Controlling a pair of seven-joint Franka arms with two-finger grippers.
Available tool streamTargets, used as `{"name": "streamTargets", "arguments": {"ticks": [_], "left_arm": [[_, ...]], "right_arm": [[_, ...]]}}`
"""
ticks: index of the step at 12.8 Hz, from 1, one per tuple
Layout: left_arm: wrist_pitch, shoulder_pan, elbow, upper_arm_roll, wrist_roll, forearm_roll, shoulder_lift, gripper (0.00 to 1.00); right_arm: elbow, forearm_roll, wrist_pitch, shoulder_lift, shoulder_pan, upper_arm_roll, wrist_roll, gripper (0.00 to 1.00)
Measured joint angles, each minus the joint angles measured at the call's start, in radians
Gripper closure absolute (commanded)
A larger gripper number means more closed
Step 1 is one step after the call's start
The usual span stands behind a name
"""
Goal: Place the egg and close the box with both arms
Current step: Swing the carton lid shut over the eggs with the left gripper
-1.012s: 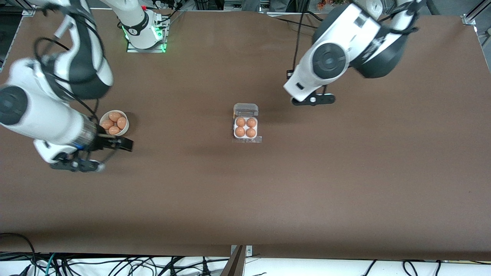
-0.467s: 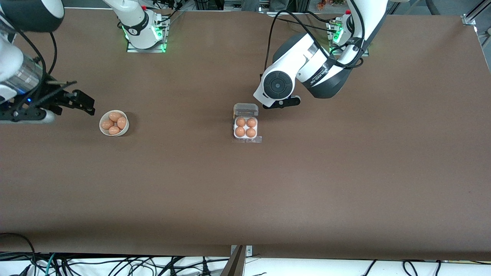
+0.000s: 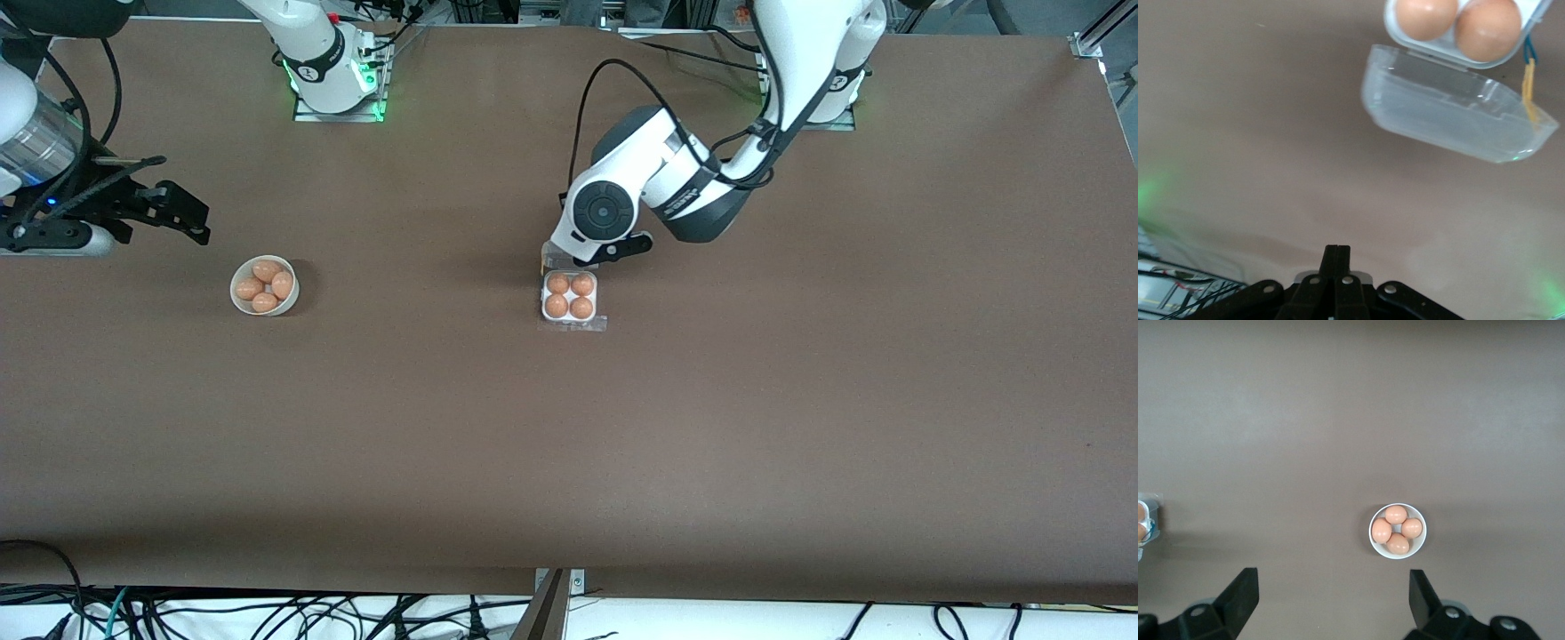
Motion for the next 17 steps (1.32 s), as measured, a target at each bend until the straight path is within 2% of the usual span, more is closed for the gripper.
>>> {"name": "streamTargets", "arguments": {"ticks": [10,17], "left_arm": [[0.172,-0.004,0.001,0.017,-0.009,0.023,0.063,1.00],[0.283,-0.002,0.029,0.072,-0.008,0.037,0.065,0.97]], "right_arm": [[-0.002,-0.009,0.014,0.022,0.000,0.003,0.000,0.00],[-0.002,-0.010,0.014,0.023,-0.001,0.001,0.000,0.00]]}}
